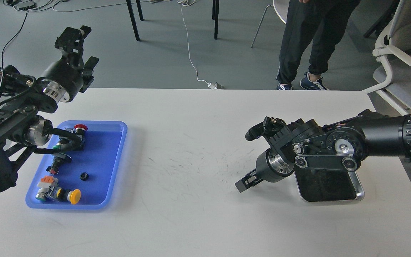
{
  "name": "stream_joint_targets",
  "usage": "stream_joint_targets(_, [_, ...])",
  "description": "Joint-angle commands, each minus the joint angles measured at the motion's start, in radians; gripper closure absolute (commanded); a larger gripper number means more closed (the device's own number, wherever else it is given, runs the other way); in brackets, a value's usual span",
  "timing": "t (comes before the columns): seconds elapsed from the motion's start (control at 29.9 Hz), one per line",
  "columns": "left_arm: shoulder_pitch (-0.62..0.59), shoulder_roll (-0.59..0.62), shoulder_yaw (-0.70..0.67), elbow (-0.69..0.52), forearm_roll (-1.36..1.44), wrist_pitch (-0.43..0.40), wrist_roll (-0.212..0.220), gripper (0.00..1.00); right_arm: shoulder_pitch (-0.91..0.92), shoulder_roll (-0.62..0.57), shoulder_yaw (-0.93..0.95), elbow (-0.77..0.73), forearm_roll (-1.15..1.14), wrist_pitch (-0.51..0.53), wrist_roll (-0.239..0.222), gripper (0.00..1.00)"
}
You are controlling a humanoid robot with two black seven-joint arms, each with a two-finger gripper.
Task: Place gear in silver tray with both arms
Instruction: 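Grasp the black gear on the table with the right gripper, then carry the gear into the silver tray and open the right gripper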
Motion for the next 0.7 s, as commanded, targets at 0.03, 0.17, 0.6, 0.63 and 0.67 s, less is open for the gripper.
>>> stream_joint_targets(0.03, [0.0, 0.007, -0.001, 0.0, -0.001, 0.0, 0.0, 0.03, 0.003, 0.019, 0.0, -0.01, 0.0, 0.005, -0.002, 0.48])
stream_joint_targets(0.17, [0.0, 0.007, -0.015, -0.002, -0.001, 0.0, -0.001, 0.03, 0.009, 0.029, 0.0, -0.01, 0.0, 0.037, 0.0, 0.63])
stream_joint_targets(0.6, [0.0, 0.013, -0.017, -0.017, -0.001, 0.014, 0.0, 0.03, 0.029, -0.014, -0.02, -0.003, -0.012, 0.066, 0.0, 0.98])
stream_joint_targets(0.63, [0.0, 0.013, -0.015, -0.017, -0.001, 0.014, -0.001, 0.03, 0.045, -0.031, -0.015, 0.003, -0.008, 0.066, 0.0, 0.98])
stream_joint_targets(0.67, [0.0, 0.013, -0.015, -0.017, 0.0, 0.015, 0.0, 0.03, 0.064, -0.052, -0.009, 0.011, -0.002, 0.066, 0.0, 0.98])
